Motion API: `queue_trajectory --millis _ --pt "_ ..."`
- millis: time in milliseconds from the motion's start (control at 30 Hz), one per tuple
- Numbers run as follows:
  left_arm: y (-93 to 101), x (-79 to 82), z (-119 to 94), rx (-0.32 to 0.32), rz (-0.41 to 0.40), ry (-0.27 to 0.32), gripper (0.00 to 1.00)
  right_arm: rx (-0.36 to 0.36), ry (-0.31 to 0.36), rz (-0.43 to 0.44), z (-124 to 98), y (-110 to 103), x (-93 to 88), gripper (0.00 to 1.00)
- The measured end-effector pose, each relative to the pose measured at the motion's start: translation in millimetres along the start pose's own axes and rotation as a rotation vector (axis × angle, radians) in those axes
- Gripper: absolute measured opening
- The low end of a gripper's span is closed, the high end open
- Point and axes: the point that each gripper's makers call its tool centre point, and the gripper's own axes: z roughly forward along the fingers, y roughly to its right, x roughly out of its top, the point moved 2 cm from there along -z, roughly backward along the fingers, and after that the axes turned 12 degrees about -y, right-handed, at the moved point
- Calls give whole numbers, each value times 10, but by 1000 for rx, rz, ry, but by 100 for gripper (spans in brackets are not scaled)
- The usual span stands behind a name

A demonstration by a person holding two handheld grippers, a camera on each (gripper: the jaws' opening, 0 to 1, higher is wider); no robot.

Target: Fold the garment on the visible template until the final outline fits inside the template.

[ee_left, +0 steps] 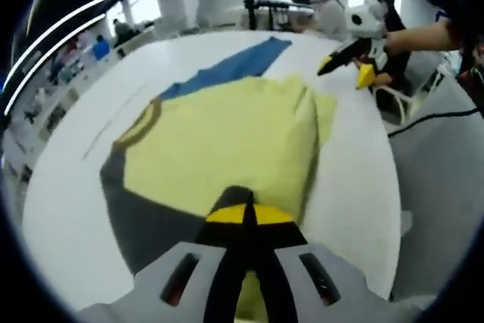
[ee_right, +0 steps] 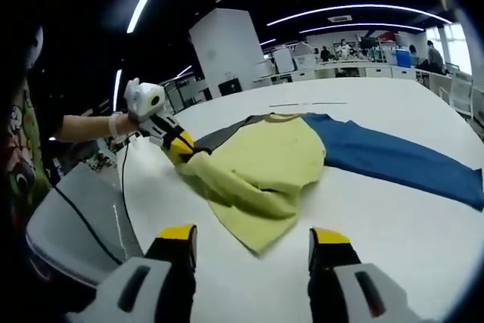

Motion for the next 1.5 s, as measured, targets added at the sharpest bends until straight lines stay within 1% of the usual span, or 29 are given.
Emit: queue_trajectory --millis 33,67,100,167,200,233,267,300,333,400,467,533,667,733,800,867,900,933,967,1000,1067,1167,1233,1267,1367,1400,1433,1467,1500 --pt "-15 25 -42 -15 -49 30 0 0 0 0 1 2 0 59" --pt "-19 35 -57 -18 -61 40 0 0 -1 -1 0 2 0 58" --pt "-56 75 -140 -37 -138 87 0 0 0 0 1 5 2 58" --pt "-103 124 -233 -77 -212 154 0 2 -1 4 1 5 -2 58" --pt "-162 124 -301 -101 -282 191 0 2 -2 2 2 2 -4 57" --pt "-265 101 -378 -98 -340 217 0 4 -5 -1 6 -2 -7 57" --pt "-326 92 -434 -93 -367 239 0 4 -5 -2 7 -5 -5 58" --pt "-426 77 -535 -86 -402 278 0 5 3 -1 7 -8 9 58" --pt "-452 73 -608 -79 -433 298 0 6 4 0 7 -10 11 58" --pt "-571 19 -766 -54 -476 343 0 4 -1 0 9 -6 7 58" --pt "-636 -29 -849 -35 -507 361 0 7 0 2 14 -14 7 58" --pt "-753 -129 -1012 14 -552 401 0 5 -3 -1 23 -11 3 58" --pt "-951 -334 -1227 70 -651 466 0 10 -11 -8 34 -17 16 58" --pt "-1064 -434 -1347 109 -694 499 0 14 -12 -12 27 -17 32 58" --pt "-1136 -516 -1462 147 -733 524 0 13 -12 -14 19 -5 52 58" --pt "-1201 -615 -1543 178 -759 541 0 10 -14 -21 11 5 64 58" --pt "-1249 -707 -1588 199 -785 544 0 10 -17 -21 9 7 66 58" --pt "-1277 -764 -1614 207 -794 548 0 9 -19 -25 7 8 68 58" --pt "-1319 -854 -1645 220 -818 554 0 9 -19 -27 3 12 76 58" --pt "-1348 -922 -1651 226 -828 548 0 11 -19 -24 2 13 80 58" --pt "-1416 -1085 -1675 255 -880 534 0 10 -25 -28 3 14 77 58" --pt "-1472 -1330 -1703 296 -893 493 0 12 -33 -31 9 18 73 58" --pt "-1503 -1444 -1727 311 -920 491 0 13 -38 -29 12 26 73 58" --pt "-1573 -1529 -1737 316 -926 490 0 12 -43 -31 15 31 70 58" --pt "-1669 -1728 -1757 350 -939 468 0 11 -58 -32 30 46 59 58" --pt "-1720 -1847 -1760 360 -953 452 0 10 -62 -35 34 49 55 58" --pt "-1745 -1908 -1769 369 -959 447 0 11 -63 -36 37 50 58 58" --pt "-1795 -2011 -1790 381 -993 451 0 12 -64 -35 41 50 64 58" --pt "-1822 -2059 -1806 387 -1007 458 0 12 -64 -35 45 48 69 58"
